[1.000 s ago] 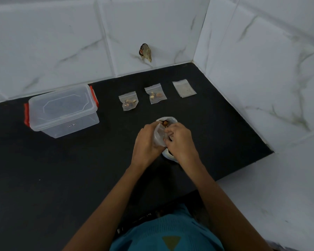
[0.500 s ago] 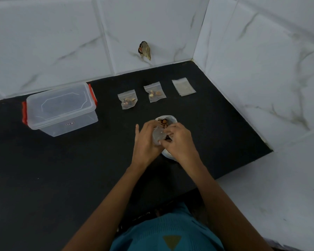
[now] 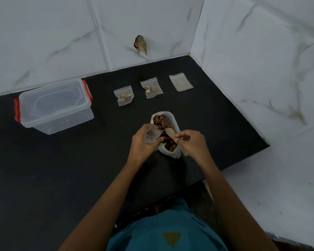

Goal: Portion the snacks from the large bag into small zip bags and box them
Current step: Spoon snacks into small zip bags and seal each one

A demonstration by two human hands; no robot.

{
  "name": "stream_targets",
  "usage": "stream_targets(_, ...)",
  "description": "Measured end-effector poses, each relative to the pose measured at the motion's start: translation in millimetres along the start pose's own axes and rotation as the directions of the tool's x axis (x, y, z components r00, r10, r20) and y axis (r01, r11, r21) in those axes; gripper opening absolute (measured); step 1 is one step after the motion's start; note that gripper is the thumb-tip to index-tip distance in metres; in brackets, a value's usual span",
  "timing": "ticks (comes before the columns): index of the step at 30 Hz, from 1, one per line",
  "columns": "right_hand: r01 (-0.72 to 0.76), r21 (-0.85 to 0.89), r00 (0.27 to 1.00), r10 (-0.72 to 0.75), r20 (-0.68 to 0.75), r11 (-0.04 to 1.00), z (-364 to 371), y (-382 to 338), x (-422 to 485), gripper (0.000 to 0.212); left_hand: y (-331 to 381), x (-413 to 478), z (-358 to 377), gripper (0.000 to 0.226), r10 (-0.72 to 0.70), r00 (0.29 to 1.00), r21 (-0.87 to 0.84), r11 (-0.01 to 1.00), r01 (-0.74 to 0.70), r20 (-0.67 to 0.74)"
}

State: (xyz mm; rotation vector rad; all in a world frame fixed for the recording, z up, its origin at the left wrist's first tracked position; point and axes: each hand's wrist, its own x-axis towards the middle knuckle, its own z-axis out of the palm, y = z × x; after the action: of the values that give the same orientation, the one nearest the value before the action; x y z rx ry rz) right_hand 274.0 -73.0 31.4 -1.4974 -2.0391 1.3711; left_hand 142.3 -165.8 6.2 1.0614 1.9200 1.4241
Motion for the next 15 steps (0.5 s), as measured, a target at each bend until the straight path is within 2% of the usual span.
stream_targets(4, -0.07, -0.222, 0.996, 0.055, -0.074, 0.972, 2.2, 23.5, -3.9, 0.018, -6.2, -0.8, -1.0, 0.031, -0.063, 0.998, -0.017, 0.998, 0.063, -0.02)
stream_targets(6, -0.098, -0.283, 0.995, 0.085, -0.056, 0.954, 3.2, 28.7, -5.3, 0.021, -10.4, -1.1, -1.1, 0.03, -0.094, 0.995, -0.031, 0.995, 0.093, -0.023)
stream_targets(8, -0.132, -0.259, 0.991, 0.129, -0.029, 0.957, 5.0, 31.2, -4.8, 0.021, -14.3, -1.0, -0.7, 0.028, -0.108, 0.994, -0.017, 0.994, 0.108, -0.024)
stream_targets(10, -0.153, -0.153, 0.988, 0.15, -0.033, 0.976, 6.5, 32.0, -4.1, 0.016, -16.1, -0.8, 0.0, 0.025, -0.125, 0.992, -0.01, 0.992, 0.125, -0.019)
stream_targets(15, -0.083, -0.012, 0.989, 0.081, -0.122, 0.997, 3.1, 27.7, 1.3, 0.014, -18.0, -0.4, 2.4, 0.02, -0.147, 0.989, 0.006, 0.989, 0.147, -0.005)
